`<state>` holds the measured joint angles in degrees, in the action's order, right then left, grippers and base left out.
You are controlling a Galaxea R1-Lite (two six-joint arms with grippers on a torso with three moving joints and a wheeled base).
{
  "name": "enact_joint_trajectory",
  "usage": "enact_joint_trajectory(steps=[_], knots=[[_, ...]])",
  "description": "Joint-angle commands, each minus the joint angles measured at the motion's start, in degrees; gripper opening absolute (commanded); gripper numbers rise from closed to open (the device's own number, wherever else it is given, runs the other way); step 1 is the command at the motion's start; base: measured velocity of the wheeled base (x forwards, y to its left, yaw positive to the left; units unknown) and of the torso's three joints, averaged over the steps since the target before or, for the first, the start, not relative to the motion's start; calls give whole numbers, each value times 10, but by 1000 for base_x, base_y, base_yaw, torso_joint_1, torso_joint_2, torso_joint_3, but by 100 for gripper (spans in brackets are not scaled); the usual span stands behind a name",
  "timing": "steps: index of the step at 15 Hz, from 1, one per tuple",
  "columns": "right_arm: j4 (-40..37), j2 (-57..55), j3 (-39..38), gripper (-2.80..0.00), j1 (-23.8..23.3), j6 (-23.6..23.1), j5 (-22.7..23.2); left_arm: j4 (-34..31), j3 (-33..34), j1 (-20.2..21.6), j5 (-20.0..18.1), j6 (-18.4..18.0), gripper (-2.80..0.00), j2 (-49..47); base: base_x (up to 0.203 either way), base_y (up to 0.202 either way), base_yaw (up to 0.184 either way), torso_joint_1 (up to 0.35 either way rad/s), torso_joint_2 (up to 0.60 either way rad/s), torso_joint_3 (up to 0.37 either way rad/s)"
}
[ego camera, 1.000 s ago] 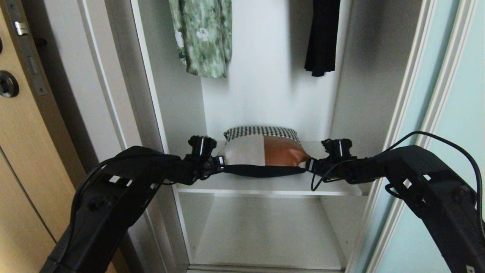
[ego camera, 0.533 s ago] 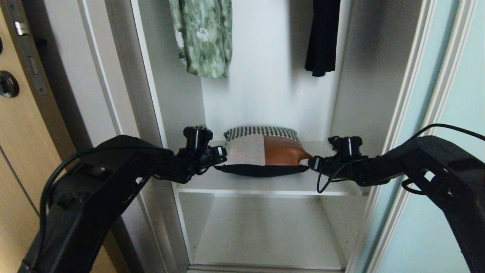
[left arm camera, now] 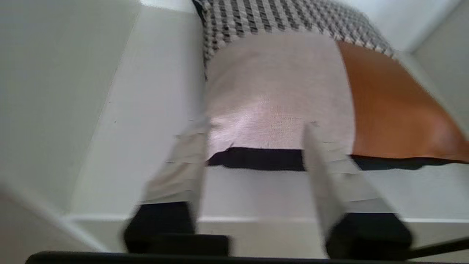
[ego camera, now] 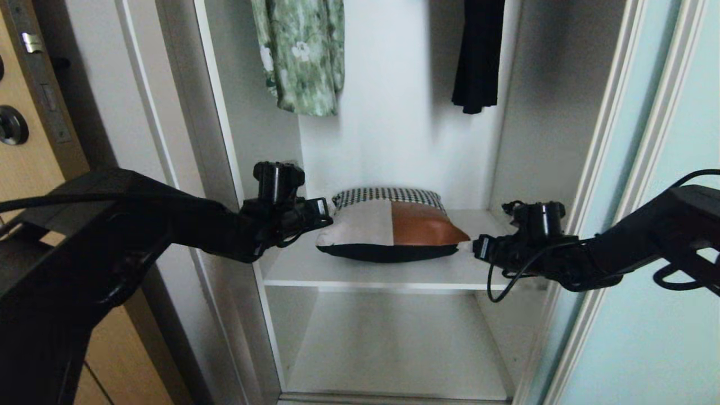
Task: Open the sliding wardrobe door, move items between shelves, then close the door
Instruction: Place the pillow on the higher shelf
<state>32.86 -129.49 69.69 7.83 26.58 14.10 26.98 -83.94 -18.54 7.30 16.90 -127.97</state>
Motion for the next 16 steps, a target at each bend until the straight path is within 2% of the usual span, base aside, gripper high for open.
enact_joint_trajectory(steps=[1,2,5,8,10,14,16], knots=[[9,115,-83,-280,7,-5,4,0,58,-6,10,-2,-280,101,0,0,0,0,0,0],[11,153,-123,-280,12,-9,4,0,83,-10,29,-9,-280,134,0,0,0,0,0,0],[10,267,-226,-280,30,-32,2,3,162,-15,123,-59,-280,224,0,0,0,0,0,0],[-13,400,-309,-280,62,-45,-18,1,241,-17,151,-109,-280,338,0,0,0,0,0,0],[-39,491,-359,-280,79,-47,-51,0,301,-16,170,-130,-280,420,0,0,0,0,0,0],[-99,674,-449,-280,93,-47,-110,6,503,-15,259,-149,-280,571,0,0,0,0,0,0],[-152,776,-474,-280,93,-47,-125,7,593,-5,282,-149,-280,655,0,0,0,0,0,0]])
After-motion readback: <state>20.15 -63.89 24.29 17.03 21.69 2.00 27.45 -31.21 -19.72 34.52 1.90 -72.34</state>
